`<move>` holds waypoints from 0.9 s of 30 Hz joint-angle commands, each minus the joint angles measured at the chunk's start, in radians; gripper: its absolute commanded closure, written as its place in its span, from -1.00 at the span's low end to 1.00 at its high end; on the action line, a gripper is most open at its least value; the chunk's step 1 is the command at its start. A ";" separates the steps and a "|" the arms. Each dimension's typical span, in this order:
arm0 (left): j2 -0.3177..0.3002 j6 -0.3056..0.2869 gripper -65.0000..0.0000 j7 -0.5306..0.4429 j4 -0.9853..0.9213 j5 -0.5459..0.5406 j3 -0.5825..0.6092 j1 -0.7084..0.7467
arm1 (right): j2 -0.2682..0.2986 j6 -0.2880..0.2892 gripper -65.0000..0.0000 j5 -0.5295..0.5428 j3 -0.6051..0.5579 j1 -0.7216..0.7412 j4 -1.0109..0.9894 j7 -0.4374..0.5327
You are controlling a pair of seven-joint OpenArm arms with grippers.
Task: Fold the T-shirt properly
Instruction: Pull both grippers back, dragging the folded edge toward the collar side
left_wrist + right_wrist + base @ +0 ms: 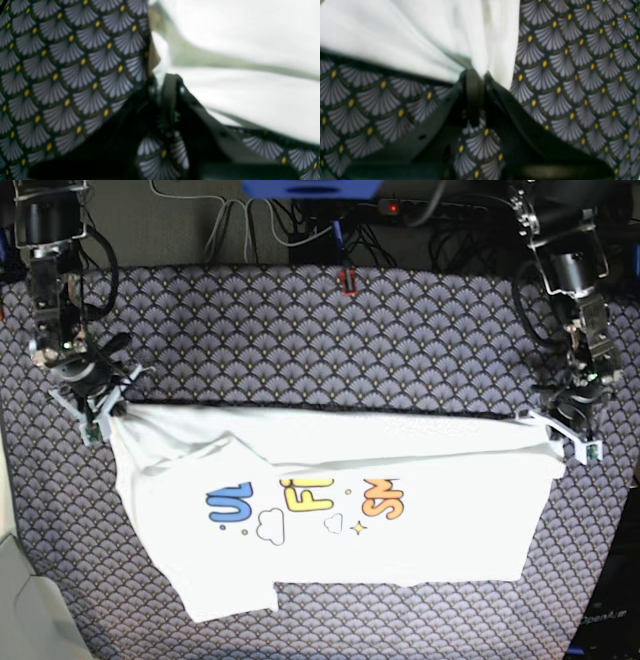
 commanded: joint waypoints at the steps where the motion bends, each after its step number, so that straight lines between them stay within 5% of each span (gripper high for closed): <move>1: -0.024 0.010 0.93 0.011 0.017 0.008 -0.008 -0.010 | 0.021 -0.003 1.00 -0.002 0.011 -0.007 0.042 0.016; 17: 0.001 0.010 0.93 0.096 0.420 0.006 -0.009 0.312 | 0.038 -0.002 1.00 -0.002 0.093 -0.284 0.294 0.020; 27: 0.030 0.010 0.93 0.104 0.612 0.008 -0.011 0.498 | 0.038 -0.002 1.00 -0.002 0.175 -0.523 0.320 0.225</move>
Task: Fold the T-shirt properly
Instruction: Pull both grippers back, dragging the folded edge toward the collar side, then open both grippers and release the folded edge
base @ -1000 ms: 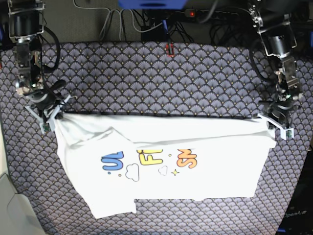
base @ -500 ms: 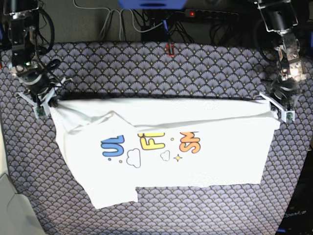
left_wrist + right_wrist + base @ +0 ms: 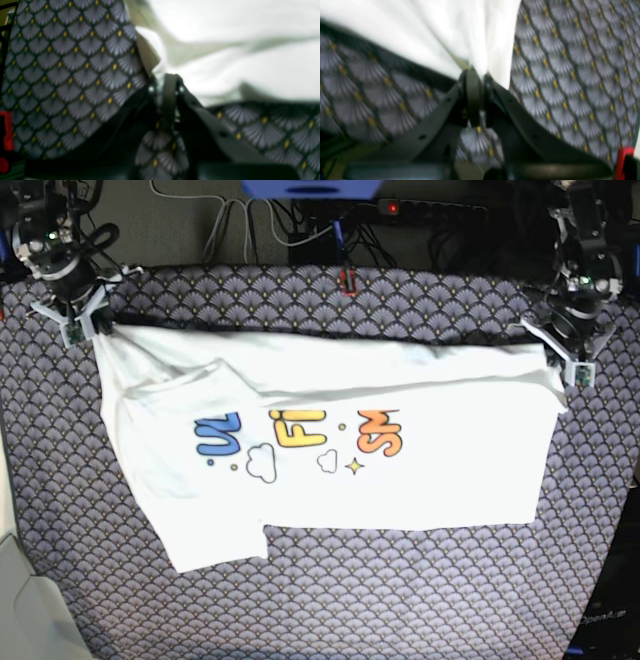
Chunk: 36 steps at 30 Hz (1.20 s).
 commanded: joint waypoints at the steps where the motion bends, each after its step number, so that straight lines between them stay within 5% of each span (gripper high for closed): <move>1: -0.014 0.007 0.93 -0.021 0.023 -0.002 -0.009 0.001 | 0.019 -0.005 1.00 0.002 0.021 -0.015 0.013 0.039; 4: -0.010 0.007 0.93 -0.022 0.023 -0.003 -0.062 0.018 | 0.019 0.014 1.00 0.002 0.064 -0.058 0.013 0.078; 10: -0.011 0.007 0.93 -0.021 0.023 -0.003 -0.113 0.055 | -0.001 0.175 1.00 0.002 0.149 -0.079 0.010 0.079; 17: -0.008 0.007 0.93 -0.022 0.014 -0.005 -0.105 0.075 | -0.015 0.262 1.00 0.002 0.186 -0.090 -0.038 0.081; 33: -0.007 0.007 0.92 -0.021 0.012 -0.005 -0.108 0.072 | -0.018 0.265 1.00 0.005 0.187 -0.064 -0.028 -0.077; 36: -0.007 0.007 0.91 -0.021 0.010 -0.005 -0.110 0.069 | -0.013 0.268 0.85 0.005 0.187 -0.067 -0.028 -0.079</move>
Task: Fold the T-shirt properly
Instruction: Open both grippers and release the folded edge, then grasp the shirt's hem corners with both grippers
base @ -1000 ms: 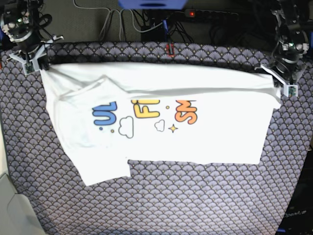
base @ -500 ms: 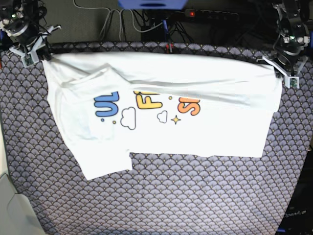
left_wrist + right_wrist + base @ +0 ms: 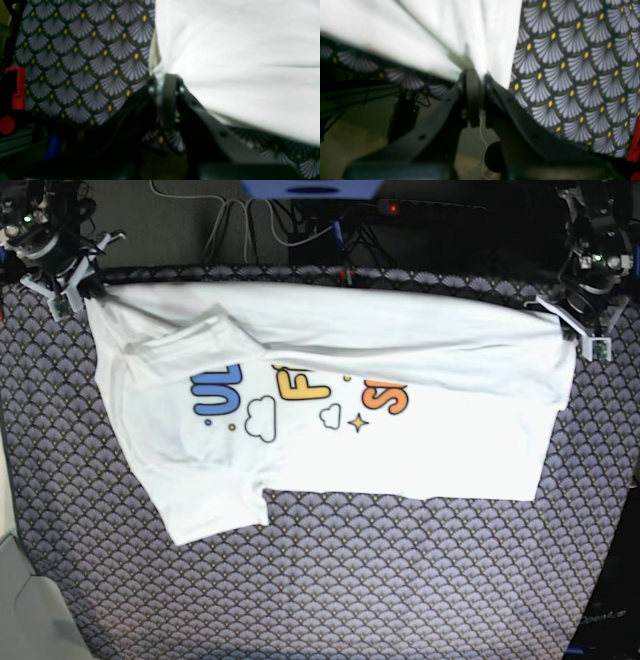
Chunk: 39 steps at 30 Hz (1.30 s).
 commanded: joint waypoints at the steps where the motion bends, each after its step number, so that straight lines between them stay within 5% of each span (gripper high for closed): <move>1: -0.016 0.014 0.87 -0.020 0.013 0.008 -0.013 -0.002 | 0.022 -0.004 0.76 -0.004 0.014 -0.009 0.014 0.002; 3: -0.016 0.014 0.66 -0.020 0.013 0.008 -0.013 -0.002 | 0.023 0.016 0.57 -0.004 0.014 -0.014 0.014 0.002; 7: -0.016 0.014 0.21 -0.020 0.016 0.008 -0.013 0.003 | 0.019 0.146 0.19 -0.004 0.015 -0.006 0.014 0.002; 10: -0.016 0.014 0.04 -0.020 0.025 0.008 -0.014 0.004 | 0.016 0.155 0.10 -0.004 0.040 -0.006 0.014 0.002; 16: -0.020 0.014 0.02 -0.020 0.062 0.008 -0.016 0.015 | -0.046 0.155 0.10 -0.004 0.195 0.027 0.014 0.007; 27: -0.002 0.014 0.02 -0.020 0.175 0.008 -0.151 -0.039 | -0.040 0.155 0.09 -0.004 0.312 0.104 0.014 0.004; 35: -0.003 0.014 0.02 -0.018 0.131 0.018 -0.103 -0.209 | -0.011 0.155 -0.01 -0.007 0.259 0.271 0.003 0.004; 39: -0.003 0.014 0.02 -0.018 0.030 0.020 -0.052 -0.327 | 0.002 0.155 -0.04 -0.096 0.155 0.406 -0.020 0.002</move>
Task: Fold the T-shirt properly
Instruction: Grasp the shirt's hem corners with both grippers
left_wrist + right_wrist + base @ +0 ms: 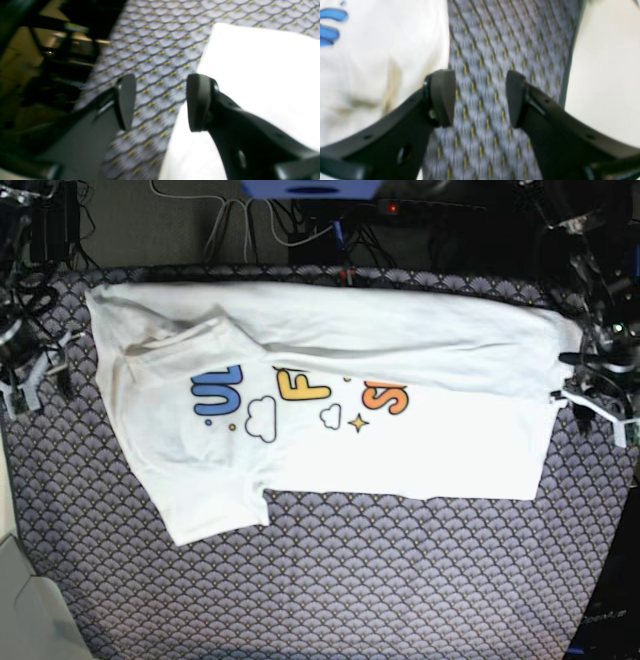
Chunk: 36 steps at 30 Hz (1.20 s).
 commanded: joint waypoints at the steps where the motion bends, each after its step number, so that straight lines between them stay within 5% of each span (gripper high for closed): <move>1: -0.020 0.009 0.02 -0.023 -0.017 0.000 0.007 -0.037 | 0.022 -0.005 -0.04 -0.026 -0.032 0.052 -0.006 0.017; 9: -0.049 0.009 0.03 -0.032 -0.302 0.106 0.116 -0.269 | -0.031 -0.005 -0.05 -0.227 -0.220 0.405 -0.298 -0.072; 17: -0.063 0.012 0.03 -0.034 -0.468 0.142 0.173 -0.422 | -0.080 -0.005 -0.05 -0.239 -0.235 0.612 -0.562 -0.072; 36: -0.065 0.016 0.03 -0.121 -0.603 0.142 0.190 -0.477 | -0.103 -0.005 -0.05 -0.241 -0.269 0.692 -0.723 -0.035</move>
